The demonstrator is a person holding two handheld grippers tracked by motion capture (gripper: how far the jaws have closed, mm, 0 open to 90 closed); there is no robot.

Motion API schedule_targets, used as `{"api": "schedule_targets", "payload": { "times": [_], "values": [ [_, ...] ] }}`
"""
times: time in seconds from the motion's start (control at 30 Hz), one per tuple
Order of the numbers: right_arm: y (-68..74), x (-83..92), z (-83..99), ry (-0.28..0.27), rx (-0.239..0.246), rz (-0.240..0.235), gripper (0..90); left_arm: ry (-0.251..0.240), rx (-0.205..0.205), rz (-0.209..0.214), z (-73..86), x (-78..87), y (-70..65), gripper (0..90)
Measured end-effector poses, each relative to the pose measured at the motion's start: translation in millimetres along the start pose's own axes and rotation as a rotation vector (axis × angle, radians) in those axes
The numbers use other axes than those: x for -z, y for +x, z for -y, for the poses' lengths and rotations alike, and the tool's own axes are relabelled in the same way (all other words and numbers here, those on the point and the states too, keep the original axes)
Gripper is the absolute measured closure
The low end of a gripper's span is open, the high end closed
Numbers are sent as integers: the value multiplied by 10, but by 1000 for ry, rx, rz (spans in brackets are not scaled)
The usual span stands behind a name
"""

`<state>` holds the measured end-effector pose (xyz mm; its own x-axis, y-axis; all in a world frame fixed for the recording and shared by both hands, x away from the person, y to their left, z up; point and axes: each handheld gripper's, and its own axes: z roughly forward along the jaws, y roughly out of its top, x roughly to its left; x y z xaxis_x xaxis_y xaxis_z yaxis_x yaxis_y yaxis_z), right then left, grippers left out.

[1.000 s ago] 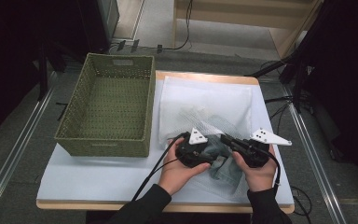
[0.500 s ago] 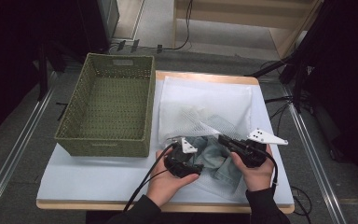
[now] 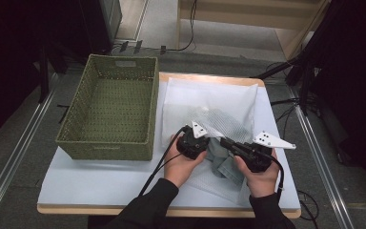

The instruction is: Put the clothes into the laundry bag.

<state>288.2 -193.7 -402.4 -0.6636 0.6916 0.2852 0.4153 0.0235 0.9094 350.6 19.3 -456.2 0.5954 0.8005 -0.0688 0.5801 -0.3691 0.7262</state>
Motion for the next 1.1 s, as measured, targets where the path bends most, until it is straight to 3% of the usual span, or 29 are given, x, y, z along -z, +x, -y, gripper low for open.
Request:
{"api": "schedule_targets", "payload": {
  "times": [0.07,0.13,0.17,0.2,0.27,0.3,0.37,0.47,0.53,0.63,0.7,0.8,0.83,0.9,0.93,0.97,1.03,1.1],
  "values": [
    [-26,-5,18,10,-5,14,898,-23,71,60,33,32,82,736],
    [-74,5,38,11,-15,24,898,-35,67,77,35,85,74,602],
    [-98,13,45,12,-23,28,898,-63,32,115,47,244,35,530],
    [-121,20,50,11,-28,32,898,-85,17,120,63,338,25,495],
    [-154,25,58,8,-34,38,898,-133,8,63,105,528,15,469],
    [-164,24,60,11,-34,40,898,-153,22,56,126,603,0,471],
    [-170,15,59,19,-27,44,898,-170,23,105,150,673,-98,457],
    [-179,9,58,21,-29,46,898,-172,-57,198,146,654,-398,422],
    [-188,7,63,24,-23,48,898,-178,-76,237,129,581,-563,379],
    [-225,26,64,22,-34,42,898,-109,-81,271,133,336,-723,278],
    [-264,55,66,10,-50,47,898,-59,-103,250,155,188,-802,250],
    [-319,98,73,-1,-86,70,898,6,-113,234,171,36,-864,310],
    [-328,105,75,-2,-92,72,898,35,-129,214,177,-3,-873,397],
    [-334,105,76,-1,-91,71,898,90,-176,207,197,-69,-866,678],
    [-330,100,75,-1,-89,70,898,83,-166,217,190,-71,-844,736],
    [-319,93,74,-2,-90,69,898,97,-163,200,172,-54,-818,850],
    [-297,77,72,3,-82,66,898,79,-132,209,141,-28,-770,872],
    [-282,62,74,8,-77,65,898,54,-117,189,112,18,-721,875]
  ]
}}
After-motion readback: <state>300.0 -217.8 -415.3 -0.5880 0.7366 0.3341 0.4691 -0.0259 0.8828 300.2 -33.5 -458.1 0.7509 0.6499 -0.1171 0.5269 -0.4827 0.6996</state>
